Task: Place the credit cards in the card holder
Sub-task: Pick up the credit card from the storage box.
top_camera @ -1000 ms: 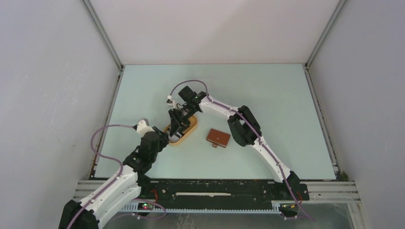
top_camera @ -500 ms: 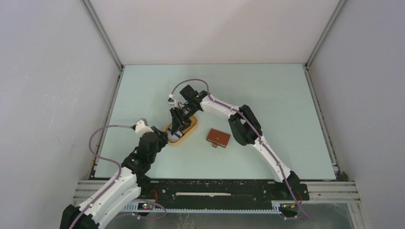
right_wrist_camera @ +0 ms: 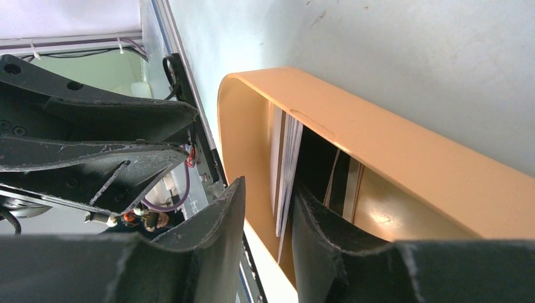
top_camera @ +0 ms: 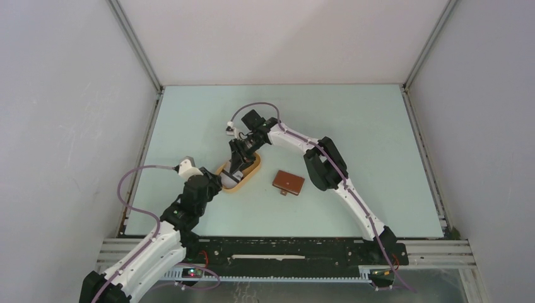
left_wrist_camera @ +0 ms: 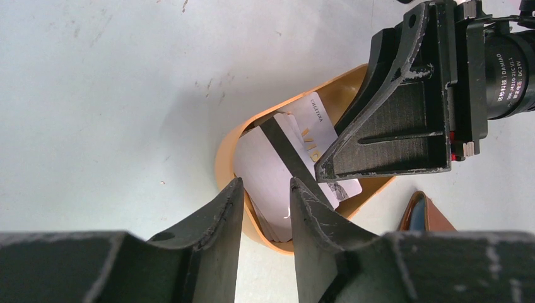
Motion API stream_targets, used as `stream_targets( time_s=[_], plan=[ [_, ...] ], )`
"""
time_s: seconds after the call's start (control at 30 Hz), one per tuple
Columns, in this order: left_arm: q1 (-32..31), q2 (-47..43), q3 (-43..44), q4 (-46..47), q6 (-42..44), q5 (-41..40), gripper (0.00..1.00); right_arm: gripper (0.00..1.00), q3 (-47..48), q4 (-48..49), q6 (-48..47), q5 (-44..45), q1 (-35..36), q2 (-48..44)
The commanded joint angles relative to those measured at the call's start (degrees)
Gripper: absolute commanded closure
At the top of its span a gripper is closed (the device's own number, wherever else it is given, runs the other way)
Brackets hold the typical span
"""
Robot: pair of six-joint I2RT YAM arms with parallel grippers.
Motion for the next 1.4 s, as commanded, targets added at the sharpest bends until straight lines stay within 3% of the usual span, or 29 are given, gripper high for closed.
stream_targets(
  time_s=[0.0, 0.33, 0.47, 0.8, 1.17, 1.37],
  plan=[
    [0.7, -0.6, -0.9, 0.1, 1.7, 0.6, 0.62, 0.62, -0.4, 0.1, -0.3, -0.2, -0.9, -3.6],
    [0.7, -2.4, -0.7, 0.1, 3.2, 2.8, 0.61, 0.92, -1.2, -0.2, -1.6, 2.0, -2.1, -5.0],
    [0.7, -3.6, -0.9, 0.1, 3.8, 3.7, 0.59, 0.98, -1.2, -1.1, -3.6, 3.8, -2.8, -6.0],
    [0.7, -5.4, -0.9, 1.1, 5.6, 8.2, 0.50, 1.00, -0.3, -3.7, -9.8, 3.6, -3.9, -6.9],
    [0.7, -13.3, -0.1, 1.8, 6.1, 14.6, 0.32, 1.00, -0.2, -7.1, -19.5, -2.2, -5.4, -11.0],
    [0.7, -19.2, -0.1, 5.0, 8.9, 23.0, 0.22, 1.00, -6.1, -10.9, -29.1, -4.0, -6.0, -20.1]
  ],
)
